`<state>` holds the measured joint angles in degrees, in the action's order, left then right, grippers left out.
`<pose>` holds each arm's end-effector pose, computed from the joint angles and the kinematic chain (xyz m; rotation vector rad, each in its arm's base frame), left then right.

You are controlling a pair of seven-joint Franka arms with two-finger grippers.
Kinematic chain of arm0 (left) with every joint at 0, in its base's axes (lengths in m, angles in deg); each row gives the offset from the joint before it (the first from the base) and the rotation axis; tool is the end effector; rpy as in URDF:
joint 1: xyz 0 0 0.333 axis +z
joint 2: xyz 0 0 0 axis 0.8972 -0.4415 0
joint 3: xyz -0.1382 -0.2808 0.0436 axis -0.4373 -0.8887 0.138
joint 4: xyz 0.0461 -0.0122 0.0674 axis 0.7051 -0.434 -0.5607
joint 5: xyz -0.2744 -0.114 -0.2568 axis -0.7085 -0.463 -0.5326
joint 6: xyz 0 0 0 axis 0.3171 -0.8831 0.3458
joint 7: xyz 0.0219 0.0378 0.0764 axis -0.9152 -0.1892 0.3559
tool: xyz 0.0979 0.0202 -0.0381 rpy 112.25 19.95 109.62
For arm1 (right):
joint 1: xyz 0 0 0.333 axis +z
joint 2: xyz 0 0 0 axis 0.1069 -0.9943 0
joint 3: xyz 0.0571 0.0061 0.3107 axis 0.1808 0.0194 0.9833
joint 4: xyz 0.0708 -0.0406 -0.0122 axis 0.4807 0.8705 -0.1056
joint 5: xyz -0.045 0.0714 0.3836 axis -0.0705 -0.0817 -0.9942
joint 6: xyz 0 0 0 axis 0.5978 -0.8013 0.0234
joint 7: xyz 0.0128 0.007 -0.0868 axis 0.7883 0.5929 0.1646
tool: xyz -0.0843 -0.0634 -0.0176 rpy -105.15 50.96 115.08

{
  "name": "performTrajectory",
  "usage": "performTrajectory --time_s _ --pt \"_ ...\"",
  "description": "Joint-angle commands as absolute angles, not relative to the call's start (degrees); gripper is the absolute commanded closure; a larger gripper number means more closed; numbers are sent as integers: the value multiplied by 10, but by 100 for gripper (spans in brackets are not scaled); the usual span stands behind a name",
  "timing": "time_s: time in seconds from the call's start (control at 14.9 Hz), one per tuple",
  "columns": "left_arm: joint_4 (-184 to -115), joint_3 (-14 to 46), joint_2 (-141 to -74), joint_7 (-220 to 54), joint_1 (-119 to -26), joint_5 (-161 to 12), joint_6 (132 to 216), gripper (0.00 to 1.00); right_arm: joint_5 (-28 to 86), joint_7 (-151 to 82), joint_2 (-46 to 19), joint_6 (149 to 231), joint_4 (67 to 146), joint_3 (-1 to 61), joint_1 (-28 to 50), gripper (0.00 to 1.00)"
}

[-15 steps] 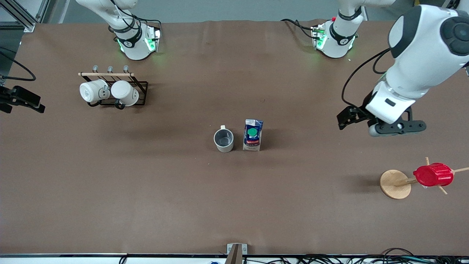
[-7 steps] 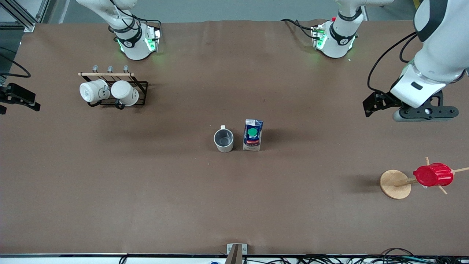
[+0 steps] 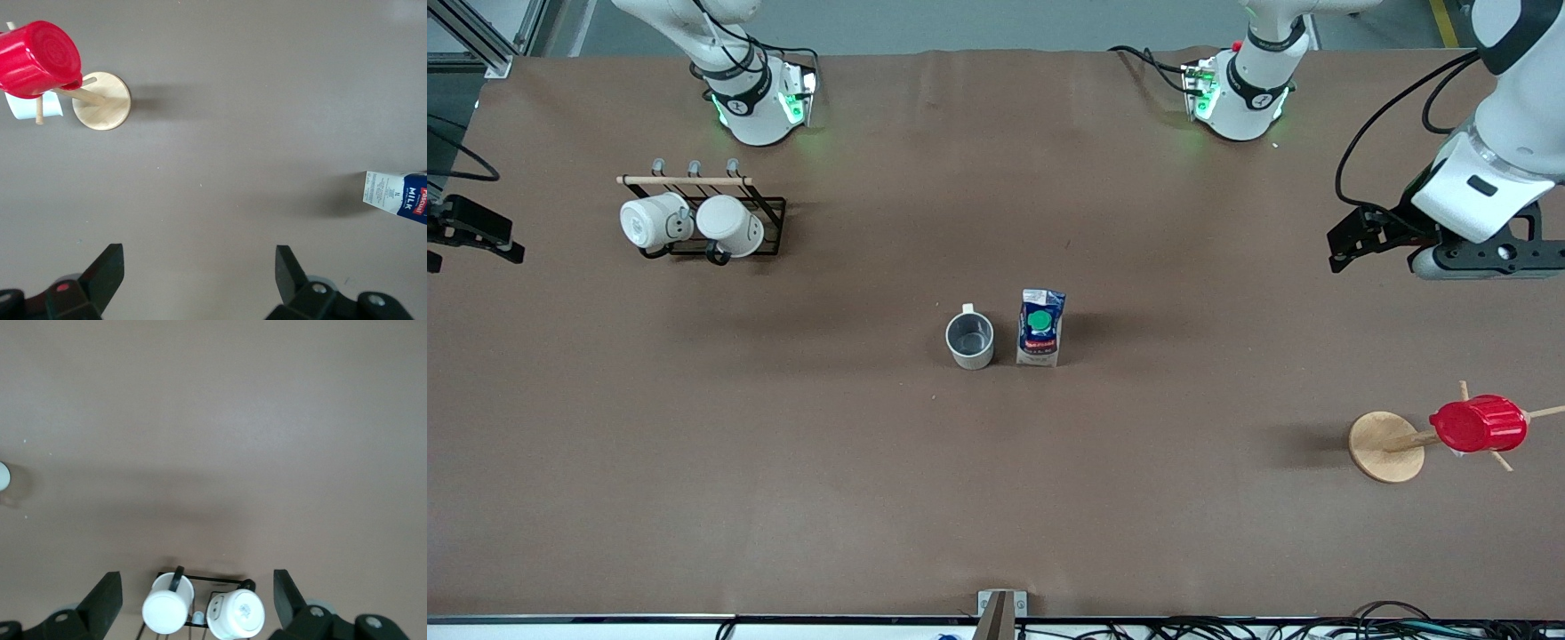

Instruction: Place cup and milk on table

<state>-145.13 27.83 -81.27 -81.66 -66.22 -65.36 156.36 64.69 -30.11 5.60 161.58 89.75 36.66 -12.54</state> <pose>0.5571 -0.0889 0.6015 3.1323 -0.0293 0.1303 0.5741 -0.0515 0.6337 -3.1213 -0.1117 0.0028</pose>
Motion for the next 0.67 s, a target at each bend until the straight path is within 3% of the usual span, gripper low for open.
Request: performTrajectory --time_s 0.0,0.6 --pt "-1430 292 -817 -843 -664 -664 1547 0 647 -326 58 1612 896 367 -122 0" --pt "-1438 311 -814 -841 -669 -664 1525 0 641 -334 48 1617 874 367 -125 0"
